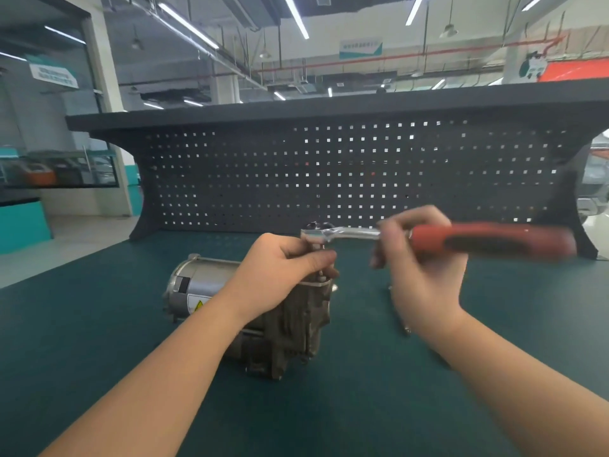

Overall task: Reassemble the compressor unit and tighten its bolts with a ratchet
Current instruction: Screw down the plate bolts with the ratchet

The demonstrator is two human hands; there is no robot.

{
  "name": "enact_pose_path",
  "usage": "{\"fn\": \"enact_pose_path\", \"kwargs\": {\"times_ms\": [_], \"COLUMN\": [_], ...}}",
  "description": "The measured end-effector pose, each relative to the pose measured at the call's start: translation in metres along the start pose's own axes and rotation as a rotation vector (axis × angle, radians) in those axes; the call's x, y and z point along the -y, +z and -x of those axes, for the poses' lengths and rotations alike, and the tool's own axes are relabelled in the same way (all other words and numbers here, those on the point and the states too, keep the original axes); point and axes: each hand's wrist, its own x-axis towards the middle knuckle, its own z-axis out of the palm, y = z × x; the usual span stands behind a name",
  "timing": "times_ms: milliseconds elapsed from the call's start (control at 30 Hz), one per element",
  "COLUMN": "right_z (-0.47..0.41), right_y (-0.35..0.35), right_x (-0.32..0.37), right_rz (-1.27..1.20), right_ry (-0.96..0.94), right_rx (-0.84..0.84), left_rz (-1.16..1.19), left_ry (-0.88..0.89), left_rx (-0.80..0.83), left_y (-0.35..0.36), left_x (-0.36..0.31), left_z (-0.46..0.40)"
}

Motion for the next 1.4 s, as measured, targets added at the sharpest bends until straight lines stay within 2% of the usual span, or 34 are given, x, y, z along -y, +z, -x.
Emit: {"fn": "enact_pose_path", "kwargs": {"times_ms": [67, 100, 133, 167, 200, 300, 333, 367, 400, 467, 633, 833, 900, 967, 1033, 1100, 1133, 1167, 1200, 1233, 1267, 1367, 1400], "right_z": [-0.015, -0.017, -0.015, -0.012, -0.009, -0.008, -0.009, -0.007, -0.002, 0.004, -0.001, 0.004, 0.008, 0.009, 0.002, -0.007, -0.008, -0.007, -0.004, -0.001, 0.003, 0.01, 0.015], "right_y": [-0.002, -0.001, 0.001, 0.002, 0.002, -0.008, -0.01, -0.009, -0.007, -0.001, -0.014, -0.001, 0.001, -0.001, -0.001, 0.001, 0.002, 0.005, 0.005, 0.006, 0.005, 0.007, 0.009], "right_x": [-0.006, -0.009, -0.013, -0.013, -0.01, 0.001, 0.002, 0.003, 0.004, 0.003, -0.007, 0.0, 0.003, 0.003, -0.001, -0.006, -0.009, -0.01, -0.01, -0.006, -0.002, 0.007, 0.008], "right_rz": [-0.58, -0.737, -0.779, -0.733, -0.598, 0.232, 0.398, 0.437, 0.441, 0.403, 0.234, 0.362, 0.346, 0.285, 0.001, -0.501, -0.643, -0.697, -0.658, -0.566, -0.383, 0.388, 0.456], "right_ry": [0.631, 0.803, 0.853, 0.774, 0.603, -0.246, -0.545, -0.76, -0.873, -0.897, -0.649, -0.806, -0.706, -0.484, -0.021, 0.542, 0.71, 0.775, 0.723, 0.587, 0.385, -0.411, -0.612], "right_rx": [-0.096, -0.123, -0.144, -0.136, -0.103, 0.202, 0.305, 0.372, 0.385, 0.336, 0.265, 0.376, 0.354, 0.231, 0.031, -0.127, -0.162, -0.182, -0.178, -0.16, -0.12, 0.141, 0.239], "left_rz": [-0.018, -0.034, -0.044, -0.039, -0.022, 0.082, 0.097, 0.109, 0.117, 0.118, 0.13, 0.147, 0.121, 0.085, 0.045, 0.003, -0.006, -0.014, -0.013, -0.004, 0.02, 0.097, 0.096], "left_ry": [-0.021, -0.023, -0.025, -0.022, -0.021, 0.013, 0.034, 0.054, 0.061, 0.071, 0.072, 0.044, 0.059, 0.056, 0.035, 0.008, -0.004, 0.002, 0.005, 0.016, 0.01, 0.019, 0.023], "left_rx": [-0.004, 0.0, 0.001, -0.004, -0.01, -0.01, 0.003, 0.024, 0.041, 0.055, -0.002, 0.058, 0.064, 0.031, -0.015, -0.02, -0.019, -0.023, -0.027, -0.033, -0.045, -0.044, -0.034], "left_y": [0.0, 0.0, 0.0, 0.0, 0.0, 0.002, 0.003, 0.003, 0.003, 0.003, 0.002, 0.001, 0.0, -0.001, -0.002, -0.002, -0.001, -0.001, 0.001, 0.001, 0.003, 0.005, 0.005], "left_x": [0.002, 0.004, 0.006, 0.008, 0.009, 0.009, 0.005, 0.004, 0.002, 0.003, 0.015, 0.015, 0.015, 0.012, 0.011, 0.012, 0.011, 0.011, 0.01, 0.011, 0.01, 0.008, 0.007], "left_z": [-0.002, -0.003, -0.004, -0.005, -0.005, -0.004, -0.002, -0.002, -0.002, -0.002, -0.006, -0.003, -0.002, -0.002, -0.003, -0.004, -0.003, -0.003, -0.002, -0.003, -0.002, -0.001, -0.001]}}
